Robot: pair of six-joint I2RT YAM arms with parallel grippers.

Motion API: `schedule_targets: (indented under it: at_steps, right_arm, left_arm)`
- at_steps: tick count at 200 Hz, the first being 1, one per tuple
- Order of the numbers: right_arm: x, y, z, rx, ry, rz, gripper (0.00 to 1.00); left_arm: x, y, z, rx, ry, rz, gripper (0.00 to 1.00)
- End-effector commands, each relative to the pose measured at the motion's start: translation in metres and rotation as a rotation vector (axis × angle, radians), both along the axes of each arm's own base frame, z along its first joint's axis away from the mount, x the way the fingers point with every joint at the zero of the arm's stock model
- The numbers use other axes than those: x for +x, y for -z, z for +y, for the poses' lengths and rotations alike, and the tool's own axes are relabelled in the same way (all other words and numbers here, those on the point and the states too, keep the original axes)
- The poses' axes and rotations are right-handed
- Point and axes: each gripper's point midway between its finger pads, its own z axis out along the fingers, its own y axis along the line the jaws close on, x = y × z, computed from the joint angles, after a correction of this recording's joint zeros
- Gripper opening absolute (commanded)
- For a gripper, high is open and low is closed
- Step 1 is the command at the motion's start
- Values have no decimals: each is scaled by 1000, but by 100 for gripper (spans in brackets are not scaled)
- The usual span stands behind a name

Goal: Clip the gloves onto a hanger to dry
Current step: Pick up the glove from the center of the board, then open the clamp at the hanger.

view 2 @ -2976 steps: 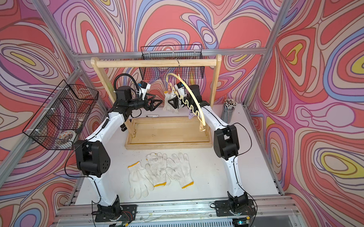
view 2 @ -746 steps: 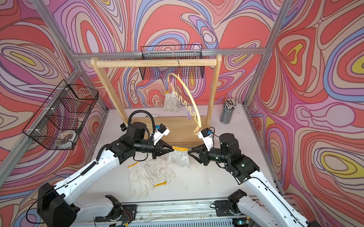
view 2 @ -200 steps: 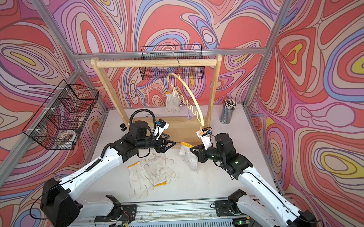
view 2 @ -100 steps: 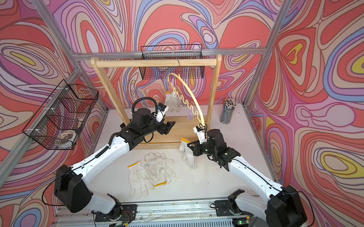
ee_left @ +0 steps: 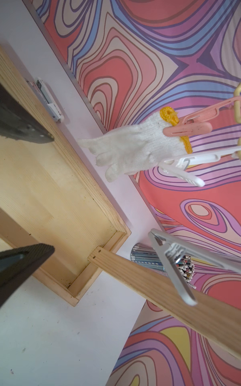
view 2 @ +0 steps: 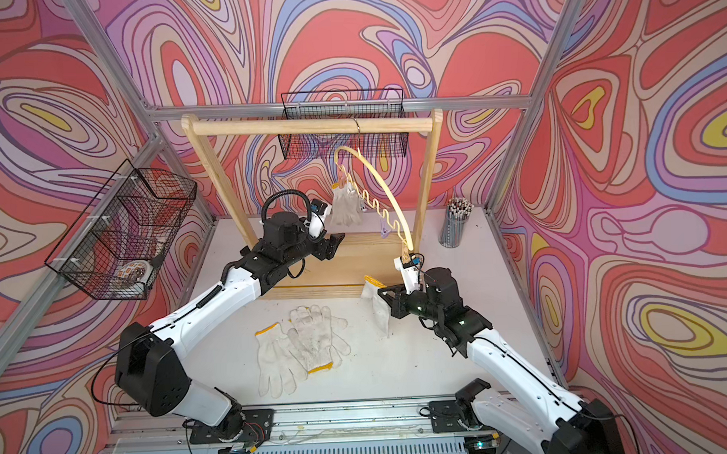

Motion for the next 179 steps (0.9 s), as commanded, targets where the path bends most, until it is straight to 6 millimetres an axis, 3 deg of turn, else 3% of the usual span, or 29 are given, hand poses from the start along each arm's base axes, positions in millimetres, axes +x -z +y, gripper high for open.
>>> schedule_targets:
  at_steps: [1,54,108,150,179]
  right_arm:
    - [5,-15,-1,-15,6,-45,0]
    - [12,-25,-6,-13,43,-79,0]
    - [21,-25,-31,3,132,-79,0]
    - [41,-16,-52,20,196,-54,0]
    - [56,-10,-57,50,184,-48,0]
  left_arm:
    - [6,-2,-3,0,11,-17,78]
    - [6,-6,-1,6,4,-32,78]
    - [12,-16,-6,-8,11,-52,78]
    - [14,-19,-11,-28,21,-50,78]
    - [16,-19,-11,-27,19,-54,77]
